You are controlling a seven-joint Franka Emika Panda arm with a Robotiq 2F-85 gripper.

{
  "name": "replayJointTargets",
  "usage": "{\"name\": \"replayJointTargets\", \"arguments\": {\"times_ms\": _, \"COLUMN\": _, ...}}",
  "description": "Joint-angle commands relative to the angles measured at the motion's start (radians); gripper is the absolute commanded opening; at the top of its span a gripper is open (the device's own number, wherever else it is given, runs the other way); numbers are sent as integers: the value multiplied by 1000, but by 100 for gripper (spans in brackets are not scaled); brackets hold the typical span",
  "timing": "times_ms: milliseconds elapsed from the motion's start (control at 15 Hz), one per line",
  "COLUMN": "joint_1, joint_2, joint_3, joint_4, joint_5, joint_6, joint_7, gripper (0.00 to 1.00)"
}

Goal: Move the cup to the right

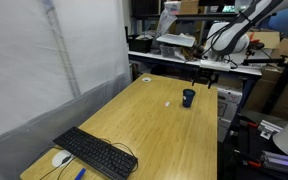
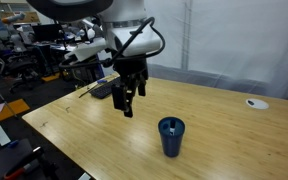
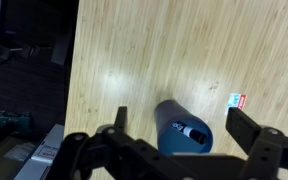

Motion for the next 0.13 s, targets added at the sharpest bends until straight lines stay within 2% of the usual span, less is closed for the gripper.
{"name": "replayJointTargets", "arguments": {"times_ms": 0, "joint_1": -22, "joint_2": -71, "joint_3": 64, "joint_4": -32, "joint_5": -32, "joint_6": -51, "joint_7": 21, "gripper": 100}}
{"name": "replayJointTargets", "arguments": {"times_ms": 67, "joint_1": -20, "joint_2": -85, "joint_3": 81, "joint_4": -39, "joint_5": -36, "joint_6": -59, "joint_7": 23, "gripper": 100}}
